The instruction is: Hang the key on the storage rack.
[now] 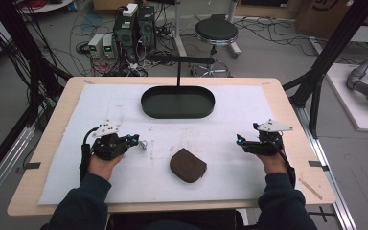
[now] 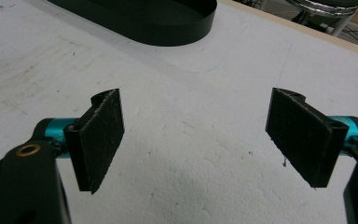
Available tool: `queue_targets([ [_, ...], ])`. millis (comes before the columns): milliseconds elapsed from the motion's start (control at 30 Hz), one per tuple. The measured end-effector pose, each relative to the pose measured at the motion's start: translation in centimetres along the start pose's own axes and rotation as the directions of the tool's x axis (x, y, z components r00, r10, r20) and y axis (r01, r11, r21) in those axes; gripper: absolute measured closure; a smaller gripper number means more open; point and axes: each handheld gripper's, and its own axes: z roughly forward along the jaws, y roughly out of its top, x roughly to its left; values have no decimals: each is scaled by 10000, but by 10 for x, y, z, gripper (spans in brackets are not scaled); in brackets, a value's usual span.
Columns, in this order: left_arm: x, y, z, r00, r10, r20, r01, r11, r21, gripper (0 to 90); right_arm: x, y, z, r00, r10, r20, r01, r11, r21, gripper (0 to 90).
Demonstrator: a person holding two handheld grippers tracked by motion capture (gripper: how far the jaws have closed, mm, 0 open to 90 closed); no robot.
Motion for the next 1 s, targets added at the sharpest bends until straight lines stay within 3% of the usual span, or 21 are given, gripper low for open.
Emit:
queue_targets([
  [167, 3, -5, 4, 9999, -67, -117, 73, 9989, 463, 900, 0, 0, -1, 10000, 35, 3, -35, 10000, -8, 195],
  [333, 5, -12, 12, 9999, -55, 163, 35, 9926, 1215, 898, -1, 0, 0, 10000, 58, 1, -58, 10000, -43, 195],
  [467, 10, -17, 18, 9998, 97, 191, -124, 9891, 1467, 801, -1, -1, 0, 10000, 33, -7, -33, 10000, -55, 195],
  [533, 13, -18, 21, 9986, 278, 442, -334, 9907, 1320, 756, 0, 0, -1, 10000, 38, -8, -38, 10000, -23, 195],
  [600, 14, -20, 24, 9977, 321, 599, -408, 9879, 1499, 741, 0, 0, 0, 10000, -7, -37, 7, 10000, -39, 195],
  [733, 15, -23, 30, 9960, 261, 850, -426, 9790, 1995, 755, 0, 0, 0, 10000, -14, -22, 14, 10000, -23, 195],
  [867, 15, -23, 29, 9943, 138, 1058, -356, 9779, 2063, 818, 0, 0, -1, 10000, -17, -28, 17, 10000, -43, 195],
  [933, 14, -23, 28, 9938, 58, 1108, -290, 9774, 2094, 891, -1, 0, 0, 10000, -18, -18, 18, 10000, -31, 195],
  [1000, 14, -23, 27, 9938, -73, 1108, -172, 9757, 2182, 895, -1, 0, 0, 10000, -20, -24, 20, 10000, -30, 195],
])
